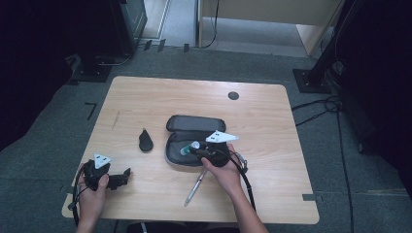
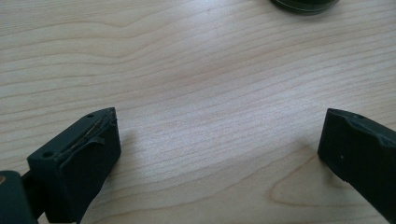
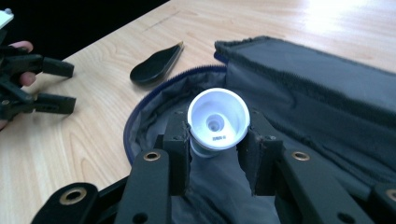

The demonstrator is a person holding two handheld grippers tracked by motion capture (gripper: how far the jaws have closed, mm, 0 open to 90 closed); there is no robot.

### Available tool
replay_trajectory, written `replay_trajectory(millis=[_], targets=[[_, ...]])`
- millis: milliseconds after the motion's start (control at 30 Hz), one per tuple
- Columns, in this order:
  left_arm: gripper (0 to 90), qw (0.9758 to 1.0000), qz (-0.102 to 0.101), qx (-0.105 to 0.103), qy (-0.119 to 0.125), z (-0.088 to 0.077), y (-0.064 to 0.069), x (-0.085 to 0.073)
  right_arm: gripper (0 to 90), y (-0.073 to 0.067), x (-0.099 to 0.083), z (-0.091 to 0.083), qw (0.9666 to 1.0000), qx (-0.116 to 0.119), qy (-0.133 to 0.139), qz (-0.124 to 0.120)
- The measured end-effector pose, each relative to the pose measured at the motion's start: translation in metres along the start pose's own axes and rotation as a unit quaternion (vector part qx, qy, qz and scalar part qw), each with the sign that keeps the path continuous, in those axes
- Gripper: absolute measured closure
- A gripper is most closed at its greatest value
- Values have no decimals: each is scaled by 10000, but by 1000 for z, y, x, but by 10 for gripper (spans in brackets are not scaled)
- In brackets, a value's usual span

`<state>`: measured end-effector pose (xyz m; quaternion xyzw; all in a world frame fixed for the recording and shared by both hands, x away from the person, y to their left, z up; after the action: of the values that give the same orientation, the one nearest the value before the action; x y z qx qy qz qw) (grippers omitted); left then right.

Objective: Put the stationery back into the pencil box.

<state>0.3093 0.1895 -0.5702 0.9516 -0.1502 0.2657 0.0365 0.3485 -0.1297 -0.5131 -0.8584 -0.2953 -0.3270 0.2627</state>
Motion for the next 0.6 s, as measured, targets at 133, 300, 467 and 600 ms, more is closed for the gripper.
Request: replay_trajectory(millis=[133, 300, 467, 600], targets=[[0, 10000, 0, 1, -1, 0, 0, 0, 659, 5, -7, -3, 9999, 81, -118, 49], [0, 10000, -1, 0, -1, 0, 0, 0, 652, 11, -16, -3, 9996, 24, -273, 80], [0, 10000, 1, 0, -1, 0, 0, 0, 652, 22, -26, 0, 9982, -245, -504, 195], [0, 10000, -1, 0, 0, 0, 0, 0, 645, 28, -29, 1, 9974, -414, -537, 251]])
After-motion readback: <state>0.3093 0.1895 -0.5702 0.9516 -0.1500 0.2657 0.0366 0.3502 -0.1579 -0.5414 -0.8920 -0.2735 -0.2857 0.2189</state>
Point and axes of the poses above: each handheld gripper's, and its own axes: z roughly forward along the jaws, x roughly out of its top, y roughly to its right, the point moved 7 cm from there along z, roughly forward along the jaws, and after that the axes turned 12 degrees about -y, right-handed, at the moved point
